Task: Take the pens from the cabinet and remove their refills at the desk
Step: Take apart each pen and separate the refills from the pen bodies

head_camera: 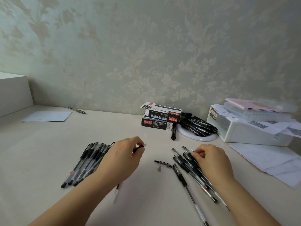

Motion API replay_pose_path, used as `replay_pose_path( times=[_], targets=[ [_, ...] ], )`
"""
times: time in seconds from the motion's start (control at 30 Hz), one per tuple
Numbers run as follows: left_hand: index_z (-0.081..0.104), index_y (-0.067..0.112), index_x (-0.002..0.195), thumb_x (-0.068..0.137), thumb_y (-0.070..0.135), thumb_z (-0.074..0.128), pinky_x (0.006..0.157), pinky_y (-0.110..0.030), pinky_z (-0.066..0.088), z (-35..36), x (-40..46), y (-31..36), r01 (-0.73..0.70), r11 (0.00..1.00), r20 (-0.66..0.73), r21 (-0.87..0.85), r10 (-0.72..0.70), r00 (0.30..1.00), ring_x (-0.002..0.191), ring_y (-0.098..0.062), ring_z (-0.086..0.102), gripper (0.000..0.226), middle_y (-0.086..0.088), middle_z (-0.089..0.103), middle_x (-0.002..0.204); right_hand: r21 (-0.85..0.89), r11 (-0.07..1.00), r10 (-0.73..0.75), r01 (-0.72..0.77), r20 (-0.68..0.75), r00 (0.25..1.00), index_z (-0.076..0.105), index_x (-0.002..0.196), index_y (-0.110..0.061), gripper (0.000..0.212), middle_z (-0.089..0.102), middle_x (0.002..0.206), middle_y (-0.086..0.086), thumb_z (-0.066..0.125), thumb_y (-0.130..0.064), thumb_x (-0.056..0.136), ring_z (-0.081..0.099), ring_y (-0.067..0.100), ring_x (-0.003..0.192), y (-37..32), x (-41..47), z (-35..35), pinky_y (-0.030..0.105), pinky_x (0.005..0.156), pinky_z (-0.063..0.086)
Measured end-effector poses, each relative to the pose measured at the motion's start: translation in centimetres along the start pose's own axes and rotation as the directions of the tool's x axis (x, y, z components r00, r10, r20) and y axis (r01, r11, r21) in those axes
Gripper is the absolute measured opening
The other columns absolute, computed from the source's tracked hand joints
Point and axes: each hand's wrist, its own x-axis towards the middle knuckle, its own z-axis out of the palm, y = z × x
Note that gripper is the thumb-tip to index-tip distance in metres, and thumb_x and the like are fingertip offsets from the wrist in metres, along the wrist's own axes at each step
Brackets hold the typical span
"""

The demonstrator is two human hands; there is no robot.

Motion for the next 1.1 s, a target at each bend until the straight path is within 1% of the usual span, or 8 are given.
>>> replay_pose_path(
  times=[0.17, 0.27, 0.4, 0.5, 0.67, 0.93, 1.03, 1.1],
  targets=[
    [0.061, 0.025, 0.086, 0.089, 0.036, 0.054, 0.068, -0.031, 0.050, -1.2, -0.1, -0.2, 0.128, 0.976, 0.041, 0.173, -0.137, 0.990, 0.077, -0.017, 0.057, 0.013, 0.007, 0.061, 0.080, -0.018, 0.999, -0.037, 0.036, -0.016, 0.999, 0.074, 0.088, -0.019, 0.011, 0.069, 0.083, -0.004, 0.068, -0.028, 0.091, 0.064, 0.016, 0.075, -0.4, -0.1, -0.2, 0.035, 0.068, 0.056],
    [0.052, 0.020, 0.072, 0.082, 0.036, 0.057, 0.053, -0.026, 0.039, -2.5, -0.2, -0.7, 0.194, 0.930, 0.045, 0.312, -0.219, 0.975, 0.071, -0.020, 0.055, 0.020, 0.004, 0.055, 0.072, 0.027, 0.990, -0.135, 0.137, -0.074, 0.988, 0.072, 0.088, -0.022, 0.010, 0.064, 0.088, -0.007, 0.065, -0.028, 0.092, 0.059, 0.012, 0.073, -1.5, -0.5, -0.1, 0.034, 0.067, 0.053],
    [0.047, 0.020, 0.068, 0.076, 0.044, 0.062, 0.049, -0.024, 0.031, -3.4, -0.5, -0.8, 0.224, 0.888, 0.115, 0.402, -0.291, 0.950, 0.063, -0.016, 0.050, 0.029, 0.005, 0.052, 0.069, 0.112, 0.953, -0.270, 0.280, -0.092, 0.958, 0.071, 0.081, -0.026, 0.009, 0.062, 0.080, -0.011, 0.067, -0.026, 0.089, 0.055, 0.005, 0.067, -3.5, -1.7, 0.6, 0.024, 0.063, 0.048],
    [0.053, 0.020, 0.075, 0.074, 0.040, 0.063, 0.053, -0.024, 0.036, -3.0, -0.7, -0.5, 0.206, 0.888, 0.154, 0.411, -0.291, 0.944, 0.075, -0.018, 0.056, 0.023, 0.004, 0.055, 0.076, 0.117, 0.931, -0.339, 0.346, -0.074, 0.938, 0.069, 0.080, -0.028, 0.011, 0.059, 0.077, -0.014, 0.065, -0.026, 0.090, 0.050, -0.001, 0.063, -4.3, -2.4, 1.1, 0.009, 0.057, 0.034],
    [0.041, 0.019, 0.069, 0.077, 0.034, 0.059, 0.062, -0.026, 0.039, -2.3, -0.7, -0.6, 0.182, 0.877, 0.166, 0.445, -0.280, 0.946, 0.072, -0.019, 0.047, 0.025, 0.005, 0.045, 0.070, 0.139, 0.914, -0.374, 0.381, -0.071, 0.925, 0.068, 0.081, -0.028, 0.011, 0.058, 0.077, -0.017, 0.066, -0.024, 0.090, 0.049, -0.001, 0.060, -4.6, -2.7, 1.1, 0.010, 0.057, 0.036],
    [0.033, 0.018, 0.064, 0.084, 0.027, 0.053, 0.051, -0.027, 0.028, -1.2, -0.5, -0.8, 0.186, 0.885, 0.111, 0.428, -0.255, 0.961, 0.073, -0.021, 0.047, 0.029, 0.005, 0.039, 0.067, 0.141, 0.920, -0.364, 0.365, -0.029, 0.931, 0.070, 0.085, -0.029, 0.008, 0.062, 0.081, -0.015, 0.066, -0.026, 0.090, 0.051, -0.003, 0.062, -4.5, -2.8, 1.6, 0.008, 0.057, 0.036],
    [0.044, 0.018, 0.068, 0.084, 0.027, 0.054, 0.050, -0.028, 0.033, -0.9, -0.3, -0.5, 0.179, 0.910, 0.083, 0.373, -0.225, 0.971, 0.074, -0.021, 0.053, 0.020, 0.005, 0.050, 0.073, 0.165, 0.918, -0.360, 0.361, -0.040, 0.932, 0.072, 0.084, -0.027, 0.008, 0.064, 0.081, -0.015, 0.068, -0.024, 0.090, 0.053, 0.001, 0.063, -4.7, -2.8, 1.6, 0.011, 0.058, 0.041],
    [0.055, 0.021, 0.074, 0.081, 0.030, 0.056, 0.055, -0.028, 0.041, -1.1, -0.2, 0.1, 0.167, 0.951, 0.030, 0.262, -0.181, 0.983, 0.072, -0.018, 0.057, 0.011, 0.004, 0.058, 0.074, 0.290, 0.904, -0.310, 0.313, -0.059, 0.949, 0.073, 0.082, -0.027, 0.007, 0.067, 0.077, -0.015, 0.070, -0.023, 0.088, 0.055, 0.004, 0.062, -5.0, -2.8, 1.4, 0.014, 0.059, 0.044]
  ],
)
